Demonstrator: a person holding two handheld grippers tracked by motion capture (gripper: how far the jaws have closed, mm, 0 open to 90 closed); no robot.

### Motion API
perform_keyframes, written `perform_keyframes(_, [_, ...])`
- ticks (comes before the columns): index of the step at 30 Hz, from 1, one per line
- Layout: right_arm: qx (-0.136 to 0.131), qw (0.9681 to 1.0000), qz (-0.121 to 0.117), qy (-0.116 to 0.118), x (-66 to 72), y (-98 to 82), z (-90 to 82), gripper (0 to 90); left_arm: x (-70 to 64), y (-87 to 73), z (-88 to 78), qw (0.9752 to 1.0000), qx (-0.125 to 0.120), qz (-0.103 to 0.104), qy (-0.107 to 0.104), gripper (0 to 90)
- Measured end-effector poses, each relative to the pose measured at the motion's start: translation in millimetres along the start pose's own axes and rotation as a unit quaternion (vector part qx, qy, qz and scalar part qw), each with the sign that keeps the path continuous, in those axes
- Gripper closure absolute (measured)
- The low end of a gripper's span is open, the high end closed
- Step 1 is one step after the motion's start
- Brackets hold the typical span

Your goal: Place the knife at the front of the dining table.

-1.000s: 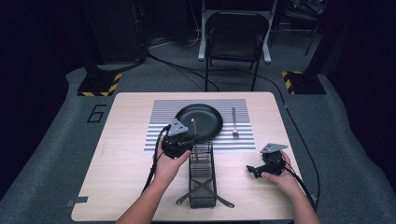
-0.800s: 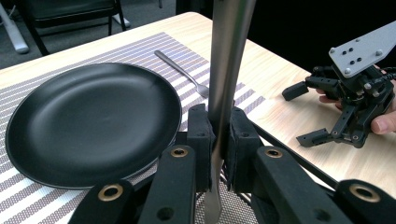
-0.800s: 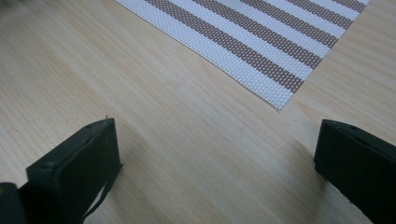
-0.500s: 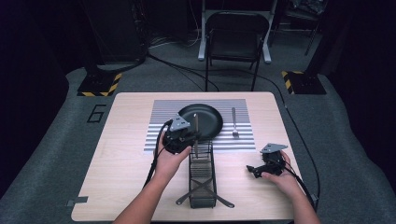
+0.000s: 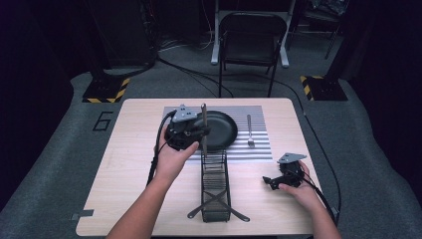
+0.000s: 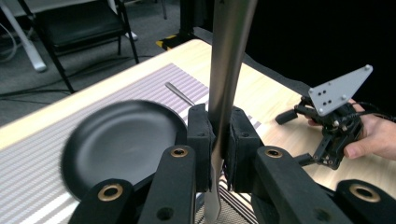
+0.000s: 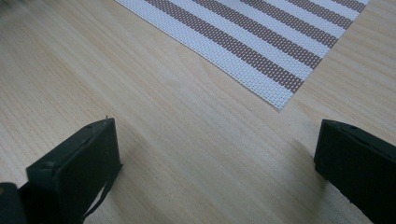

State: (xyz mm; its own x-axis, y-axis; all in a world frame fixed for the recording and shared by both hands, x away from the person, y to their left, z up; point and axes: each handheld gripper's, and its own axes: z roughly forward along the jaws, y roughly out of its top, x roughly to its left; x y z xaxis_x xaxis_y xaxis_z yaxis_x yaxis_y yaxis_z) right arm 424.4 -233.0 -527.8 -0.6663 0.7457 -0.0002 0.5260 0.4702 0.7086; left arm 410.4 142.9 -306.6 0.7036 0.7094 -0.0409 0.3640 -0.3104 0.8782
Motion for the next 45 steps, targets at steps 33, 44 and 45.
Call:
perform_keyframes(33, [0.000, 1.0000, 0.000, 0.000, 0.0, 0.0, 0.0, 0.0, 46.4, 6.0, -26.1, 0.9982, -0.014, -0.033, 0.049, 82.1])
perform_keyframes(44, [0.000, 1.0000, 0.000, 0.000, 0.0, 0.0, 0.0, 0.0, 71.7, -10.0, -20.7, 0.9950, -0.021, -0.057, 0.079, 82.1])
perform_keyframes(45, [0.000, 1.0000, 0.000, 0.000, 0.0, 0.0, 0.0, 0.0, 71.7, -10.0, -20.7, 0.9950, -0.021, -0.057, 0.079, 82.1])
